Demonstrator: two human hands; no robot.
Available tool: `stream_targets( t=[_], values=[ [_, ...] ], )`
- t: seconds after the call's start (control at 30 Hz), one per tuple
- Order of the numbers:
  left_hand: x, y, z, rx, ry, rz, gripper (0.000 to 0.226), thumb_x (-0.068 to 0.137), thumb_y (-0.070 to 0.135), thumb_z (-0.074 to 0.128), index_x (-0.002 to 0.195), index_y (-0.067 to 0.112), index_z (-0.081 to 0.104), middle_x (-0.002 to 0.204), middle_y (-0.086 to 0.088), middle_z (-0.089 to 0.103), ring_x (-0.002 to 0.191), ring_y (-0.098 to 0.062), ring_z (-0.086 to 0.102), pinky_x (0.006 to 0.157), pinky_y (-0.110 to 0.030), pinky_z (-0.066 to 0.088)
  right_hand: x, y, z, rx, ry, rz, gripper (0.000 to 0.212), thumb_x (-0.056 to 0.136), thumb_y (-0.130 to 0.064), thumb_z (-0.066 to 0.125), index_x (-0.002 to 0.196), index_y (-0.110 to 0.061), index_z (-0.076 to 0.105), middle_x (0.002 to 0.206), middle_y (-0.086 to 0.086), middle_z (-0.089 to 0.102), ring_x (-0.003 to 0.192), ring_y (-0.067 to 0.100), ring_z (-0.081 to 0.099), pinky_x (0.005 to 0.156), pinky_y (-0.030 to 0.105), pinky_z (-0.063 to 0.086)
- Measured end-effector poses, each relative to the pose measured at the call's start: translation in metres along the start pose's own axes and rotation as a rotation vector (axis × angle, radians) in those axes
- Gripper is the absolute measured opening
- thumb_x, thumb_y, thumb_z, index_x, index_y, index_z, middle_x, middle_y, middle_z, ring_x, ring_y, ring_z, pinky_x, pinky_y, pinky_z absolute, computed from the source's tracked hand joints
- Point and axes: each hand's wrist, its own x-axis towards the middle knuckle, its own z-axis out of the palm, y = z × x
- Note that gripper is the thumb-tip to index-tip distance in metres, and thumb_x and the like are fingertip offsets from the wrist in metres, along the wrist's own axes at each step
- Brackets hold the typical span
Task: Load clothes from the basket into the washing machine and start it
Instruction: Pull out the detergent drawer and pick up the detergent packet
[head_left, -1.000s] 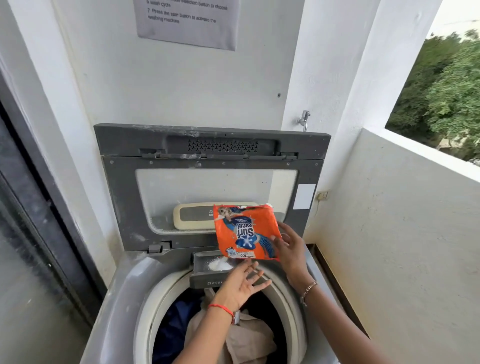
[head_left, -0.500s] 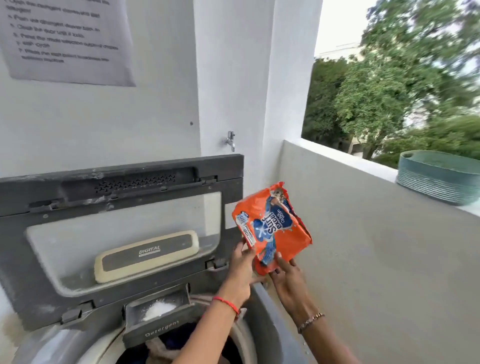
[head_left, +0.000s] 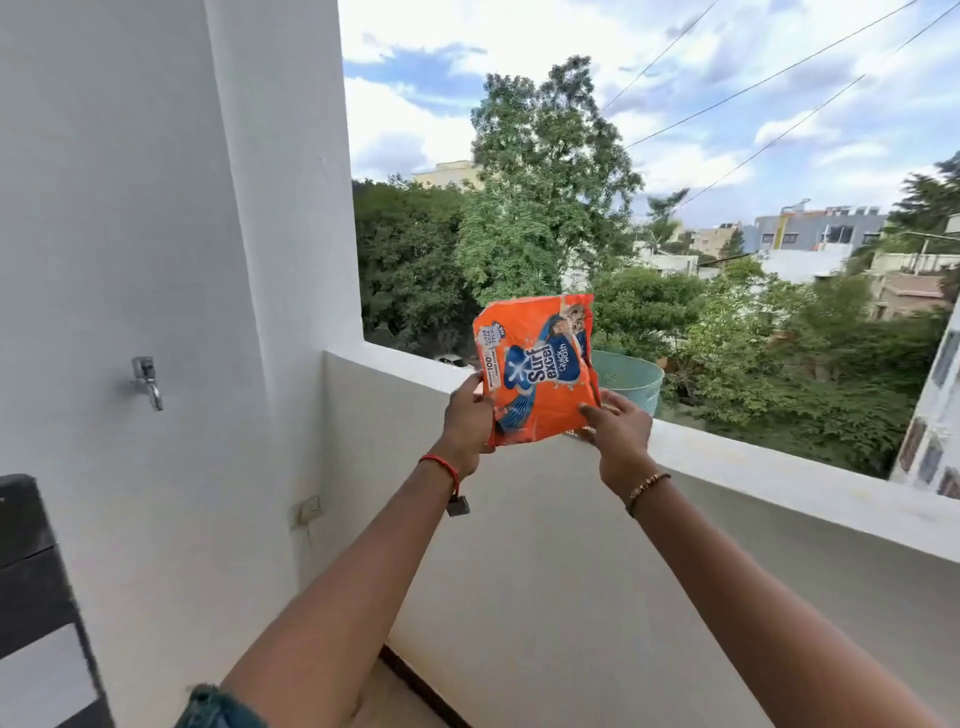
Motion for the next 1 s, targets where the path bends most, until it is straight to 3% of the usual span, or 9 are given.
stream_targets(
  t=[0.2, 0.33, 0.43, 0.57, 0.63, 0.73, 0.83, 0.9, 1.0],
  values=[
    [0.115, 0.004, 0.08, 0.051, -0.13, 0.033, 0.019, 0.096, -0.002, 0.042, 0.11, 0.007, 0.05, 0.116, -0.016, 0.062, 0.072, -0.022, 0.066, 0.045, -0.027, 0.055, 0.121, -0.035, -0.013, -0.568, 0.099, -0.314, 0.024, 0.081, -0.002, 0.063, 0.104, 0.004, 0.062, 0.099, 0.014, 0.066, 0.084, 0.028, 0.061, 0.078, 0.039, 0.054],
    [0.166, -0.013, 0.114, 0.184, -0.181, 0.025, 0.055, 0.093, -0.01, 0.035, 0.143, 0.002, 0.015, 0.133, -0.021, 0.047, 0.091, -0.031, 0.064, 0.069, -0.043, 0.058, 0.168, -0.023, -0.025, -0.862, 0.127, -0.31, 0.019, 0.082, -0.01, 0.064, 0.095, 0.004, 0.062, 0.099, 0.021, 0.066, 0.088, 0.033, 0.062, 0.08, 0.046, 0.052],
    [0.184, -0.021, 0.129, 0.221, -0.2, 0.033, 0.031, 0.092, -0.008, 0.036, 0.118, 0.007, 0.04, 0.12, -0.015, 0.056, 0.096, -0.03, 0.062, 0.068, -0.041, 0.056, 0.182, -0.011, -0.035, -1.017, 0.16, -0.313, 0.019, 0.084, -0.013, 0.061, 0.092, 0.003, 0.058, 0.1, 0.02, 0.064, 0.092, 0.038, 0.06, 0.085, 0.048, 0.048],
    [0.194, -0.032, 0.141, 0.305, -0.206, -0.007, 0.034, 0.092, -0.005, 0.04, 0.124, 0.004, 0.034, 0.113, -0.015, 0.057, 0.094, -0.026, 0.06, 0.067, -0.034, 0.052, 0.196, 0.002, -0.041, -1.145, 0.221, -0.333, 0.028, 0.084, -0.007, 0.056, 0.06, -0.007, 0.042, 0.085, 0.017, 0.064, 0.088, 0.038, 0.06, 0.094, 0.06, 0.038],
    [0.196, -0.037, 0.144, 0.312, -0.2, -0.046, 0.017, 0.092, -0.004, 0.043, 0.106, 0.004, 0.038, 0.095, -0.012, 0.056, 0.08, -0.023, 0.059, 0.061, -0.032, 0.05, 0.198, 0.004, -0.042, -1.181, 0.217, -0.334, 0.037, 0.084, -0.008, 0.055, 0.054, -0.011, 0.035, 0.086, 0.018, 0.063, 0.096, 0.039, 0.059, 0.093, 0.062, 0.038],
    [0.193, -0.038, 0.148, 0.346, -0.182, -0.07, 0.02, 0.092, -0.002, 0.042, 0.112, -0.001, 0.039, 0.106, -0.017, 0.053, 0.088, -0.025, 0.055, 0.063, -0.035, 0.05, 0.199, 0.005, -0.043, -1.242, 0.16, -0.268, 0.025, 0.088, -0.022, 0.053, 0.071, -0.004, 0.05, 0.111, 0.022, 0.06, 0.119, 0.04, 0.046, 0.098, 0.062, 0.033],
    [0.19, -0.036, 0.148, 0.416, -0.137, -0.033, 0.032, 0.095, 0.001, 0.037, 0.125, -0.01, 0.037, 0.094, -0.014, 0.052, 0.079, -0.021, 0.05, 0.065, -0.026, 0.042, 0.197, 0.001, -0.043, -1.358, 0.132, -0.218, 0.046, 0.093, -0.033, 0.045, 0.12, 0.004, 0.046, 0.142, 0.024, 0.033, 0.136, 0.036, 0.021, 0.109, 0.059, 0.017],
    [0.181, -0.031, 0.143, 0.426, -0.099, -0.044, 0.008, 0.097, 0.005, 0.037, 0.102, 0.0, 0.041, 0.086, -0.009, 0.05, 0.071, -0.014, 0.045, 0.058, -0.018, 0.038, 0.188, -0.004, -0.041, -1.342, 0.14, -0.247, 0.061, 0.093, -0.034, 0.042, 0.135, 0.008, 0.026, 0.148, 0.024, 0.02, 0.139, 0.034, 0.013, 0.113, 0.054, 0.011],
    [0.167, -0.025, 0.131, 0.401, -0.095, -0.039, 0.01, 0.096, 0.007, 0.039, 0.086, 0.006, 0.039, 0.104, -0.01, 0.05, 0.086, -0.017, 0.043, 0.072, -0.028, 0.041, 0.169, -0.013, -0.033, -1.25, 0.129, -0.323, 0.067, 0.093, -0.033, 0.044, 0.137, 0.01, 0.018, 0.147, 0.025, 0.023, 0.138, 0.034, 0.017, 0.112, 0.049, 0.012]
  ],
)
